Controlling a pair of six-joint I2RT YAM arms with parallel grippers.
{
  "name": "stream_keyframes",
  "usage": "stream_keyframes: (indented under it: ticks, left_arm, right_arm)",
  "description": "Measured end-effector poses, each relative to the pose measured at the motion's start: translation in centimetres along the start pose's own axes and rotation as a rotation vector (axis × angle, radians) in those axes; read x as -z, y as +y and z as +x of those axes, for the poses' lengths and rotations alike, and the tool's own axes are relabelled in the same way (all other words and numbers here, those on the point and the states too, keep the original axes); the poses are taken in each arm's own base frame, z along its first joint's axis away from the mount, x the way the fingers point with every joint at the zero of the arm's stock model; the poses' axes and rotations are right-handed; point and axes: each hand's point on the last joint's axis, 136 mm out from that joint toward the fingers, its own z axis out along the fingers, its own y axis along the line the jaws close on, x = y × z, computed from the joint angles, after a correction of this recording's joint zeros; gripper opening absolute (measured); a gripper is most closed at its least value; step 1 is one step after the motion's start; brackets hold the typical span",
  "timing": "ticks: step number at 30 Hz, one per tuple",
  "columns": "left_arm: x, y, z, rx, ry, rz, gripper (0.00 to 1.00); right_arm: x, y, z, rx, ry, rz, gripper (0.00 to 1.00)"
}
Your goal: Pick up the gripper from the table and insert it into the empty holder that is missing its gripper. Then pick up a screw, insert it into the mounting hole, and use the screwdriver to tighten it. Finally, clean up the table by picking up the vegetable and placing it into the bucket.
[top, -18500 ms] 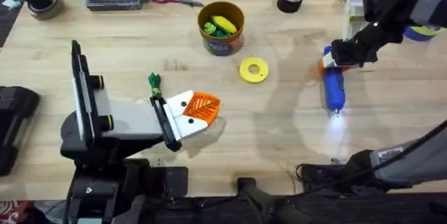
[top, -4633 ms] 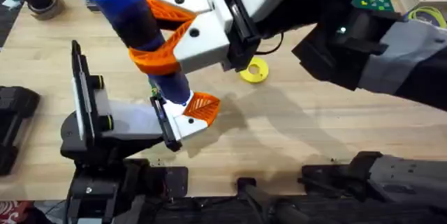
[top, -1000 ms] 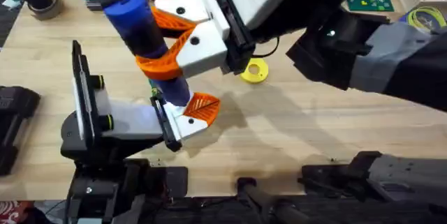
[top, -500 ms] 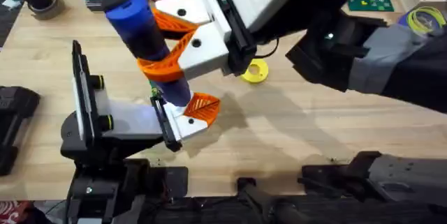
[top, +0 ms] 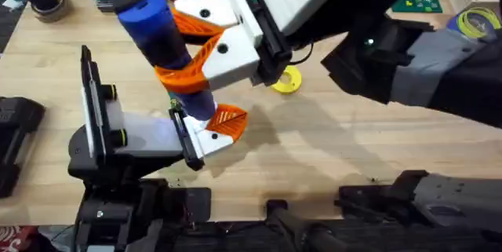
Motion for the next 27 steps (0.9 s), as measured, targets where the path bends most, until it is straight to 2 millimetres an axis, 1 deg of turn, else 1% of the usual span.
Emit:
stream_keyframes:
  ticks: [17,27]
  left_arm:
    - [0.0,0.0,0.0,0.0,0.0,0.0,0.004]
    - [0.0,0.0,0.0,0.0,0.0,0.0,0.004]
  right_arm:
    - [0.0,0.09,-0.31,0.017,-0.009,-0.004,0.024]
    - [0.01,0.05,0.09,-0.002,0.002,-0.003,0.024]
